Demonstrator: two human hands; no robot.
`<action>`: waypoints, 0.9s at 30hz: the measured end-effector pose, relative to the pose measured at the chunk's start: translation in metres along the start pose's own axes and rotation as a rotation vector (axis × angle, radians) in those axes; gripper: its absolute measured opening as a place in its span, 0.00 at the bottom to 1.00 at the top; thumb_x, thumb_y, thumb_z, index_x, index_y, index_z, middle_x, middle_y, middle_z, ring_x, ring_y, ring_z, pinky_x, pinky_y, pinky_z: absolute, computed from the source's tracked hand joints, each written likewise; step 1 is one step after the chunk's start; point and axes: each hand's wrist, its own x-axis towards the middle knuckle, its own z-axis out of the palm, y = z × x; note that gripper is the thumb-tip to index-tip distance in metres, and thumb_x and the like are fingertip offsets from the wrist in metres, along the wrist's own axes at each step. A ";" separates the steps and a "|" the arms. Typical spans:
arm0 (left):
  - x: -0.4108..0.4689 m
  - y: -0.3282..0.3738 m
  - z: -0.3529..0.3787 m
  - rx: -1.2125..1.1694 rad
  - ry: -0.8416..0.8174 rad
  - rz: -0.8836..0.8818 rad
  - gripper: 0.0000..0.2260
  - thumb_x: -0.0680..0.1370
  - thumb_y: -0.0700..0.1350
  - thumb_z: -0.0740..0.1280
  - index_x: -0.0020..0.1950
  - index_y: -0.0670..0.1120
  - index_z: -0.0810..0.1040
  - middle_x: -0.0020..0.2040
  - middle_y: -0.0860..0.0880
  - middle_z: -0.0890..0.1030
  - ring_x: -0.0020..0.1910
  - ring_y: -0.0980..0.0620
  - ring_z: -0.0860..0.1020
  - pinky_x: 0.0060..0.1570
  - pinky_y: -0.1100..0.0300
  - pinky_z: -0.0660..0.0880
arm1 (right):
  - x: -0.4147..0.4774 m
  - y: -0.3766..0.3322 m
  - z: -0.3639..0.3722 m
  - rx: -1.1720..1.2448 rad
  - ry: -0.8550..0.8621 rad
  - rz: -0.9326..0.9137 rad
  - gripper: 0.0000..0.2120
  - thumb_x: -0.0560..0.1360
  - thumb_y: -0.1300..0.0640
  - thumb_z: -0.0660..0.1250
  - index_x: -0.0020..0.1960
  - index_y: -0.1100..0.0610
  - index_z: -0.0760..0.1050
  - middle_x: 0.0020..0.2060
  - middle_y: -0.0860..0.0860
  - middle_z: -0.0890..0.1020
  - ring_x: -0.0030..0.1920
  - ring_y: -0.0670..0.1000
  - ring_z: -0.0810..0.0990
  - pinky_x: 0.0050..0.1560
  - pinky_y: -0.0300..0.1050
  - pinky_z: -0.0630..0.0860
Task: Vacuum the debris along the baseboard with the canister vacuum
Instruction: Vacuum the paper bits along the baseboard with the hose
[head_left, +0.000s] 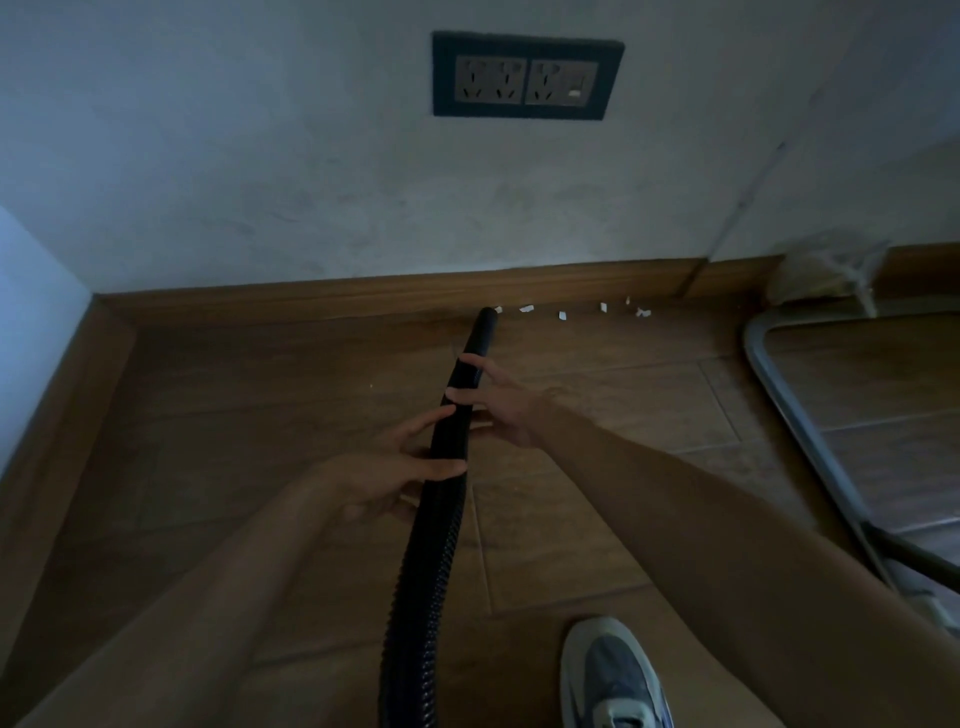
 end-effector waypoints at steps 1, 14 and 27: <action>0.001 0.004 0.002 0.004 0.012 -0.005 0.33 0.75 0.40 0.73 0.73 0.63 0.65 0.62 0.49 0.77 0.53 0.43 0.81 0.49 0.47 0.80 | 0.000 -0.003 -0.001 0.001 0.007 -0.004 0.32 0.75 0.63 0.72 0.73 0.44 0.65 0.61 0.54 0.77 0.55 0.56 0.80 0.49 0.52 0.80; 0.017 0.020 0.018 0.060 0.005 -0.037 0.31 0.76 0.39 0.71 0.72 0.64 0.66 0.59 0.50 0.76 0.51 0.44 0.80 0.53 0.45 0.78 | -0.003 -0.013 -0.029 -0.009 0.007 0.031 0.30 0.76 0.64 0.71 0.72 0.43 0.66 0.64 0.54 0.74 0.53 0.56 0.79 0.42 0.48 0.80; 0.024 0.023 0.034 0.103 -0.075 -0.014 0.28 0.77 0.38 0.70 0.71 0.62 0.69 0.61 0.51 0.76 0.57 0.43 0.79 0.50 0.48 0.79 | -0.013 -0.008 -0.058 0.023 0.052 0.031 0.29 0.76 0.64 0.70 0.70 0.42 0.67 0.61 0.53 0.76 0.55 0.57 0.80 0.45 0.50 0.81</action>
